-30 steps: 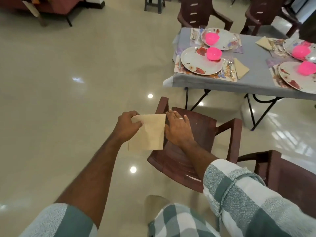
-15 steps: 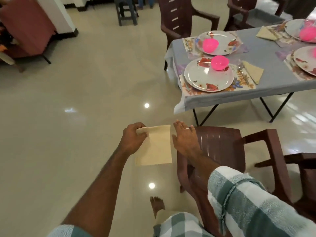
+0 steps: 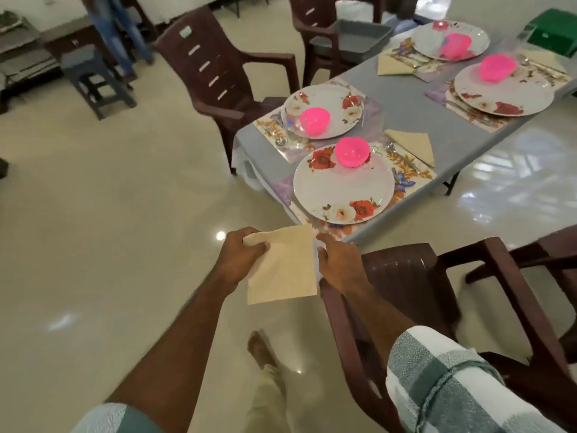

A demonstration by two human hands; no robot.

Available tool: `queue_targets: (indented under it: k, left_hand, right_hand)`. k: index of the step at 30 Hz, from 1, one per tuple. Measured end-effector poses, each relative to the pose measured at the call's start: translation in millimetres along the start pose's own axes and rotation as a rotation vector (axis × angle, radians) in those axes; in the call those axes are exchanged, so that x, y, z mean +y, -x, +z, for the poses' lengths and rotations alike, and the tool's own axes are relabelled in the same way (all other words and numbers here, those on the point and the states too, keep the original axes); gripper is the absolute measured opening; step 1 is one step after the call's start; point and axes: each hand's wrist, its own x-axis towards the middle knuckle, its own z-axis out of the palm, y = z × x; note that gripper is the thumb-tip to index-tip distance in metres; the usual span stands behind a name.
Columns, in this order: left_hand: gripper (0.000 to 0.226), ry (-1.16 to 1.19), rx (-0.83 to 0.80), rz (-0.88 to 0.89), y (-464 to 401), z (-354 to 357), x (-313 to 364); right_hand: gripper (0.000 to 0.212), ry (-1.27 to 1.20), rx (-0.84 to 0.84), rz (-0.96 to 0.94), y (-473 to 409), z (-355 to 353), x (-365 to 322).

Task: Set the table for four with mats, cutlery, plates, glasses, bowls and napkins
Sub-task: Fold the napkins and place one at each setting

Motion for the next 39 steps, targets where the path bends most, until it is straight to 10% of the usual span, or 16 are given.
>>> queue_targets:
  k: [16,39]
  left_hand:
    - [0.01,-0.105,-0.456,0.08,-356.5,-79.2,99.2]
    - [0.017,-0.801,-1.128,0.542,-700.6,-52.6,152.7]
  right_hand:
    - [0.028,-1.098,0.247,0.554,-257.8,48.1,-105.9]
    - [0.04,-0.123,0.587,0.922,-513.2,133.9,-169.5]
